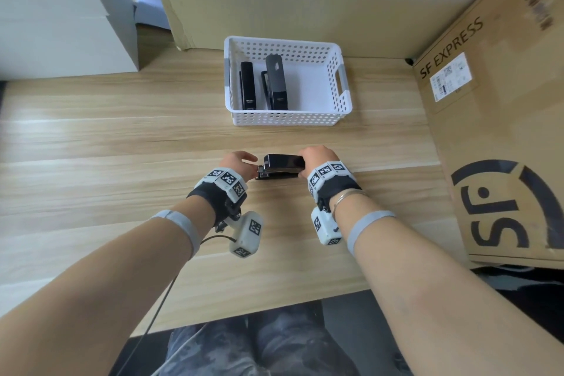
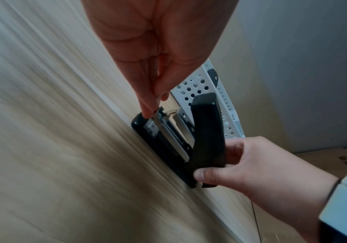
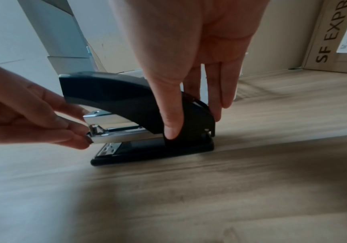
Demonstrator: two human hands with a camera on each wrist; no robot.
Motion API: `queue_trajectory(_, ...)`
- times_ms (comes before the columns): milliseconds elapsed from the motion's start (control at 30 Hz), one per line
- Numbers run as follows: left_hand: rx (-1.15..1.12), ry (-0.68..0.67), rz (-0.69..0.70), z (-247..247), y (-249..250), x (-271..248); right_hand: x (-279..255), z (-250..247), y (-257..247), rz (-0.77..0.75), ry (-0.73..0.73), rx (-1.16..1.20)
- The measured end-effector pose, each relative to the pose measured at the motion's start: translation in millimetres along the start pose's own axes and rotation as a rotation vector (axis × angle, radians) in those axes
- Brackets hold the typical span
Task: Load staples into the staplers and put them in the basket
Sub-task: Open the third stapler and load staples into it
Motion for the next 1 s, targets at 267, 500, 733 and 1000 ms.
queue_trajectory(267, 0.126, 0.068, 0.022, 10.9, 5.4, 3.8, 2.2, 2.1, 2.2, -0.006, 0.024, 0.008)
queue_trajectory(500, 0.243, 0.018, 0.055, 9.2, 12.7, 2.5, -1.0, -2.9, -4.2, -0.011, 0.003, 0.026)
queue_trajectory(733, 0.292, 0.041, 0.098, 9.2, 23.5, -5.3, -6.1, -7.0, -23.7, -0.184, 0.051, 0.067)
queue_trajectory(1000, 0.316, 0.150, 0.417, -24.3, 115.6, -24.7, -15.5, -93.1, -9.4, -0.159, 0.270, 0.077)
Point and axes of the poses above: each hand's wrist, its own x-axis towards the middle knuckle, its own z-axis out of the palm, y = z × x, the point moved 4 cm from there along x, towards the middle knuckle, and after that the axes turned 12 degrees about -z, right-handed, at the moved point
